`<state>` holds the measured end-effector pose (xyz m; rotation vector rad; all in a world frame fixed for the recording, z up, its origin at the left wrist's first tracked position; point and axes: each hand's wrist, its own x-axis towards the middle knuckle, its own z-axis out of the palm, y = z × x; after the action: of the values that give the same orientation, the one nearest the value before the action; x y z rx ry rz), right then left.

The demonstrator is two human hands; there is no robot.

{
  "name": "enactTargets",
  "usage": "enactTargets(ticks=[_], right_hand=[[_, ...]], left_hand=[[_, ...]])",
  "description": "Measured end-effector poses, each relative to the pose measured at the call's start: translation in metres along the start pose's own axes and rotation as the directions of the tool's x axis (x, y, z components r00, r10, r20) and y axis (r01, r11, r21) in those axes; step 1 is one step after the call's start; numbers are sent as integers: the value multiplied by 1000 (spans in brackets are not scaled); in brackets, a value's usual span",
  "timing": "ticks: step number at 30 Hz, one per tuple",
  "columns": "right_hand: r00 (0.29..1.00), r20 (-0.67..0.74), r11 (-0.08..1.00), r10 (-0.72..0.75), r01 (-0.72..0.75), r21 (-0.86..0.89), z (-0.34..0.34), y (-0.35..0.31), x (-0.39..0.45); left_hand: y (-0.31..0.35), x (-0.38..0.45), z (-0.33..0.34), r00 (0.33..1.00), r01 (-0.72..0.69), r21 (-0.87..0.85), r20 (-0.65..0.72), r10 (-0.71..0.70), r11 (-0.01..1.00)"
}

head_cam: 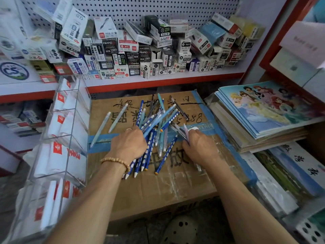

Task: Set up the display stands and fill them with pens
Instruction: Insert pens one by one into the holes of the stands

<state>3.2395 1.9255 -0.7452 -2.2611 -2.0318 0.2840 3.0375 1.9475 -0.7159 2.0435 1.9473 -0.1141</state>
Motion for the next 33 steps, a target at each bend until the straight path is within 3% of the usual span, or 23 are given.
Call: enactTargets(ticks=[4,9,12,16,20,22,25,29,33], right_hand=[[1000,1,1000,-16,16,5,-1,-6,-2],[999,43,1000,-5,4,14,-5,-2,-2],[999,45,988,25,-32,154,-5,-1,-3],[997,19,930,71,-73,359,-10,3,-7],[992,-69,874,106,-60,483,-18,5,-10],[987,-76,768,143,-62,638,-21,4,-10],[982,-36,487,186,-60,871,-28,1,-9],[969,-1,217,245,-54,975,-40,-1,-11],[965,32,22,261,-39,999,-53,2,-22]], left_hand=[[4,5,-3,998,44,12,-55,-44,999],[10,15,10,995,1,-41,-97,-5,999],[6,16,8,997,3,-79,-71,-9,997],[4,14,-2,991,0,-121,-133,-16,993],[4,4,-17,985,-8,-300,-167,-44,954],[2,-1,-23,983,-32,-432,-177,-50,901],[4,-10,-28,985,-98,-645,-172,-20,758],[14,-9,-37,989,-136,-875,-144,18,464],[32,-19,-37,984,-161,-913,-121,128,375]])
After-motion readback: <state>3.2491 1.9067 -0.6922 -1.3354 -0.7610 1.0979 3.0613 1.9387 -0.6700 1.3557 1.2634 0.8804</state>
